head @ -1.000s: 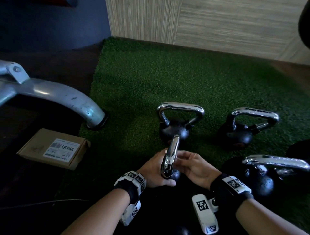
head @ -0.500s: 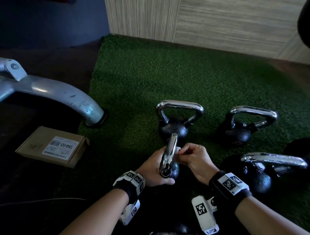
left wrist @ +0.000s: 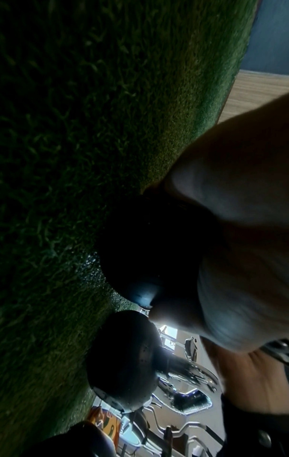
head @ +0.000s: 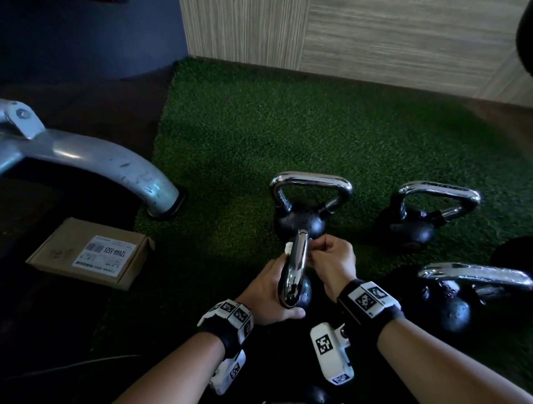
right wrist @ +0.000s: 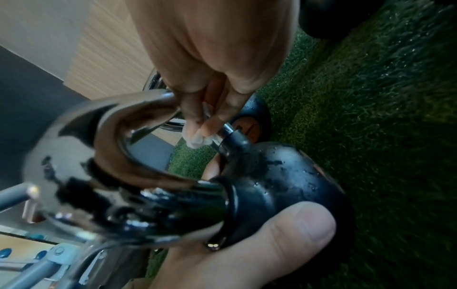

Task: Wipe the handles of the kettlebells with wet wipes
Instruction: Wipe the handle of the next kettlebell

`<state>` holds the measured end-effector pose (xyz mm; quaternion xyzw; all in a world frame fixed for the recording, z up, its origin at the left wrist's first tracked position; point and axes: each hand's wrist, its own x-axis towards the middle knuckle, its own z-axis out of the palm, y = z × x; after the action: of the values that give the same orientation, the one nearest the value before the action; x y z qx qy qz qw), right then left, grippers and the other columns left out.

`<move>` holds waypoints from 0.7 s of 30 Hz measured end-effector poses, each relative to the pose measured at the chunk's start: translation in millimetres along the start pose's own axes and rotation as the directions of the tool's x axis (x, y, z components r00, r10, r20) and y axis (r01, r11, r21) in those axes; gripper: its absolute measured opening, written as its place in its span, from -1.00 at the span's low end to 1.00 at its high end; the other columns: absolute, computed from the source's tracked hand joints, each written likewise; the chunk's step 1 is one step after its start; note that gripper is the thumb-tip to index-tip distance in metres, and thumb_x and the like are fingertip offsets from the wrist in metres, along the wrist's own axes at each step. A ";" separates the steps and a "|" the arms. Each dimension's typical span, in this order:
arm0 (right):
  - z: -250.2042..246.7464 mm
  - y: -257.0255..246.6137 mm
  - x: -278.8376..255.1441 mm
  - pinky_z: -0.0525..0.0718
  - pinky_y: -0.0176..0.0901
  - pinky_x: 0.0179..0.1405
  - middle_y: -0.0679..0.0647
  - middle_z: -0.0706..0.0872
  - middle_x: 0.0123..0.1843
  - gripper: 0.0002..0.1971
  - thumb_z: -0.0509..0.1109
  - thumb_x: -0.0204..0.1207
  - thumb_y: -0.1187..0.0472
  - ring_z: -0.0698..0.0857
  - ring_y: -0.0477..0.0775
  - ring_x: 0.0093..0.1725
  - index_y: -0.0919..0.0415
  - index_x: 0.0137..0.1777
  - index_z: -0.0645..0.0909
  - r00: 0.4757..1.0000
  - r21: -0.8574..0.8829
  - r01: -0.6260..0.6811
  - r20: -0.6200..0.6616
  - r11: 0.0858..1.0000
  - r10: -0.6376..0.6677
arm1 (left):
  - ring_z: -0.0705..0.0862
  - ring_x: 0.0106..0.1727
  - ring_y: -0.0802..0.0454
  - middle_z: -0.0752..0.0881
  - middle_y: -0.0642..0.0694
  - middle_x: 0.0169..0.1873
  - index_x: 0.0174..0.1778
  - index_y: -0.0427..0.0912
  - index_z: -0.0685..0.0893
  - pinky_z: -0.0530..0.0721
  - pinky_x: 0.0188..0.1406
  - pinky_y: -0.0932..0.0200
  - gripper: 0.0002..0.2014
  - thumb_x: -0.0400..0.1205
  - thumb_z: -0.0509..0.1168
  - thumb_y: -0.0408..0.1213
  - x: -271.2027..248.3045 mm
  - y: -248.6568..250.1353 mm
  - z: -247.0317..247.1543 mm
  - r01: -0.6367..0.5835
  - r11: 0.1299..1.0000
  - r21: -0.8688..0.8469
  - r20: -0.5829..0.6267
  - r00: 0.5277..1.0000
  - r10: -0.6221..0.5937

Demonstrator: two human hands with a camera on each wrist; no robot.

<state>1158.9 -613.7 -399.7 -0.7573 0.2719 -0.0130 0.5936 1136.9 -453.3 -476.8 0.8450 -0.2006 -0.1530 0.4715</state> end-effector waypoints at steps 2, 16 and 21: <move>2.9 -1.1 1.1 0.73 -0.20 -0.43 0.08 0.85 -0.32 -0.82 0.60 0.31 0.41 0.81 0.03 -0.36 0.12 -0.36 0.79 1.000 -0.080 -0.004 -0.026 0.997 0.001 | 0.39 0.57 0.13 0.41 0.05 0.55 0.75 0.08 0.16 0.41 0.64 0.08 0.19 0.24 0.68 0.07 1.7 2.7 -2.4 0.012 1.000 0.003 0.004 1.000 -0.012; -25.1 -8.0 -4.2 0.85 -0.01 -0.31 0.23 0.81 -0.19 -0.77 0.59 0.40 0.49 0.82 0.12 -0.41 0.22 -0.03 0.73 0.977 -0.164 -0.034 0.204 0.986 0.068 | 0.27 0.64 0.20 0.25 0.22 0.62 0.78 0.12 0.05 0.36 0.67 0.14 0.29 0.23 0.74 0.01 -11.8 -2.1 1.5 -0.076 0.996 0.040 0.028 0.997 0.075; -52.1 -41.7 4.2 0.71 -0.37 -0.10 -0.19 0.80 -0.20 -0.75 0.63 0.50 0.22 0.74 -0.28 -0.24 0.01 0.17 0.86 0.870 -0.329 0.479 0.304 0.814 -0.389 | 0.00 0.79 0.14 -0.06 0.12 0.77 0.81 0.08 -0.26 0.21 0.76 0.05 0.39 0.33 0.69 0.04 -11.8 -10.2 -13.7 -0.015 0.992 0.123 0.290 0.957 -0.022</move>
<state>1161.2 -655.8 -347.8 -0.8994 0.0195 -0.0091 0.4367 1134.7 -432.7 -477.7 0.8415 -0.2753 -0.2633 0.3832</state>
